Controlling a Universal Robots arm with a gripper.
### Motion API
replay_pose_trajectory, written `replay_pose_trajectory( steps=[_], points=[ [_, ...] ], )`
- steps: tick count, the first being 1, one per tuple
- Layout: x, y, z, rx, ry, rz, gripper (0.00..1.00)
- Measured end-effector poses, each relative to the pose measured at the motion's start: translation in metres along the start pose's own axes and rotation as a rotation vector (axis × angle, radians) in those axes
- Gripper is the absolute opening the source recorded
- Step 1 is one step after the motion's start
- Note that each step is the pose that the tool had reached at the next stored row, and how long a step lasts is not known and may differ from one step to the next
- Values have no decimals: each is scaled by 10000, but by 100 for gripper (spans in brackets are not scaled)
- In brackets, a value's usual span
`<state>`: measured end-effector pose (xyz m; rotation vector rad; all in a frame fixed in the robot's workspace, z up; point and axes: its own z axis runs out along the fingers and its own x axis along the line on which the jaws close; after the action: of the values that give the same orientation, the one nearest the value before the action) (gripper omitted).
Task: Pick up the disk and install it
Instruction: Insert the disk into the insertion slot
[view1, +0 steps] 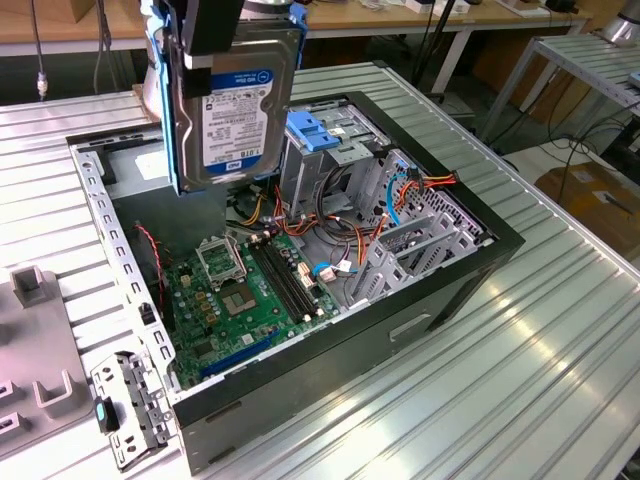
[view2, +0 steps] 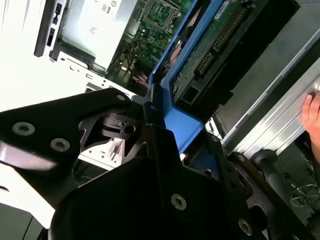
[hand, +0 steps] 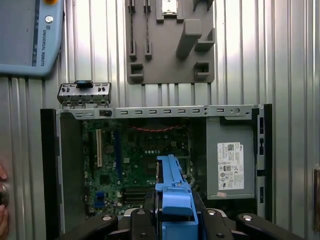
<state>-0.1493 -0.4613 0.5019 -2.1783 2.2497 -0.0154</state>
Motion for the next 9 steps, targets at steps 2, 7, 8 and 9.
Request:
replay_pose_trajectory(
  steps=[2, 7, 8, 9],
  points=[
    [35, -63, 7, 1, 1, -2, 37],
    [51, -309, 22, -3, 17, 0, 37],
    [51, -439, 30, -3, 26, 0, 37],
    [50, -519, 34, -3, 32, -1, 37]
  ],
)
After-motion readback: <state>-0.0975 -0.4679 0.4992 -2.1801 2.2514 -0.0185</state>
